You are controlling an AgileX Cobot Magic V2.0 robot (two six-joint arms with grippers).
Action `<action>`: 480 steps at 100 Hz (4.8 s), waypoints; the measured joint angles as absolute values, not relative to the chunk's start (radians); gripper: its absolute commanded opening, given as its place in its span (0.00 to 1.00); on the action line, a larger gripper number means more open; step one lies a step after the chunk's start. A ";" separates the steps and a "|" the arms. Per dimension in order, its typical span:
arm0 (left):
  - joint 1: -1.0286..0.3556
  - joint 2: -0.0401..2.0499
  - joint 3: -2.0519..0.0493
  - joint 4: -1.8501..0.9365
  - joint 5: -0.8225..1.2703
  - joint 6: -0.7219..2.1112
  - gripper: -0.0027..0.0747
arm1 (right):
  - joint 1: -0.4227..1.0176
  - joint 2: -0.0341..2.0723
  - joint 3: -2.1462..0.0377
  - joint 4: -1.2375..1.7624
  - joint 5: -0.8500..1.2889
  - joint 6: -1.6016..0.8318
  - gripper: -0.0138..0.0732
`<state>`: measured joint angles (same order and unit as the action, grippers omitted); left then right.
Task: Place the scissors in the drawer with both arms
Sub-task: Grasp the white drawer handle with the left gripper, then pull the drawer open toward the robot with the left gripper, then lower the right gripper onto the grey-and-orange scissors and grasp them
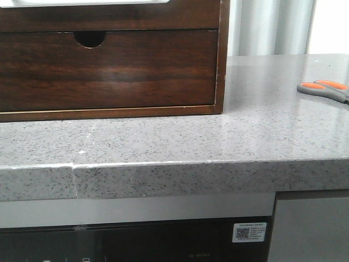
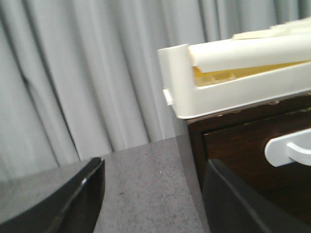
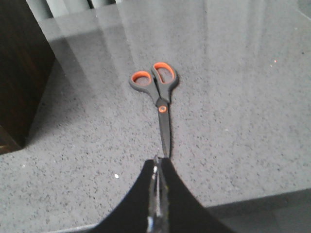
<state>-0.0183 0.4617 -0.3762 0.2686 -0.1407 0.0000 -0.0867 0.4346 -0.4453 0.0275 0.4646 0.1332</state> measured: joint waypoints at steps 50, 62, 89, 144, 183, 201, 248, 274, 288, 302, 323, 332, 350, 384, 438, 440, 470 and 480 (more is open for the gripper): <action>-0.264 0.925 -0.447 0.780 -0.534 0.104 0.54 | -0.087 0.435 -0.445 0.030 0.496 0.133 0.02; -0.267 0.998 -0.501 0.782 -0.545 0.145 0.54 | -0.087 0.435 -0.445 0.030 0.496 0.133 0.02; -0.267 1.100 -0.567 0.842 -0.564 0.218 0.54 | -0.087 0.435 -0.445 0.030 0.498 0.133 0.02; -0.267 1.178 -0.576 0.822 -0.578 0.324 0.14 | -0.087 0.435 -0.445 0.030 0.499 0.133 0.02; -0.267 1.178 -0.582 0.824 -0.540 0.444 0.04 | -0.087 0.435 -0.445 0.030 0.499 0.133 0.02; -0.278 1.164 -0.586 0.848 -0.526 0.446 0.04 | -0.087 0.435 -0.445 0.041 0.499 0.133 0.02; -0.380 0.998 -0.549 0.899 -0.313 0.439 0.04 | -0.087 0.435 -0.445 0.056 0.499 0.133 0.02; -0.441 0.860 -0.469 0.925 -0.285 0.434 0.04 | -0.087 0.435 -0.445 0.058 0.499 0.133 0.02; -0.464 0.780 -0.424 0.932 -0.282 0.433 0.04 | -0.087 0.435 -0.445 0.058 0.499 0.133 0.02; -0.469 0.709 -0.379 0.942 -0.286 0.433 0.04 | -0.087 0.435 -0.445 0.058 0.499 0.133 0.02; -0.469 0.641 -0.326 0.958 -0.288 0.433 0.04 | -0.087 0.435 -0.445 0.058 0.500 0.133 0.02; -0.469 0.637 -0.313 0.958 -0.295 0.433 0.04 | -0.087 0.435 -0.445 0.058 0.500 0.133 0.02; -0.469 0.632 -0.300 0.950 -0.305 0.434 0.14 | -0.087 0.435 -0.445 0.058 0.500 0.133 0.02; -0.469 0.625 -0.292 0.940 -0.351 0.394 0.45 | -0.087 0.435 -0.445 0.058 0.512 0.133 0.02; -0.469 0.577 -0.292 0.867 -0.528 0.169 0.45 | -0.087 0.819 -0.672 0.070 0.599 0.000 0.39; -0.469 0.568 -0.292 0.855 -0.528 0.167 0.45 | -0.087 0.842 -0.688 0.070 0.603 0.000 0.39; -0.469 0.443 -0.292 0.764 -0.528 0.083 0.45 | -0.087 1.212 -0.959 0.068 0.717 -0.009 0.46; -0.469 0.419 -0.292 0.750 -0.525 0.070 0.45 | -0.086 1.329 -1.056 0.059 0.768 -0.014 0.54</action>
<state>-0.4692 0.4189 -0.2916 0.7501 -0.5247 0.0698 -0.0860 1.3288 -1.0560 0.0589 0.7683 -0.0139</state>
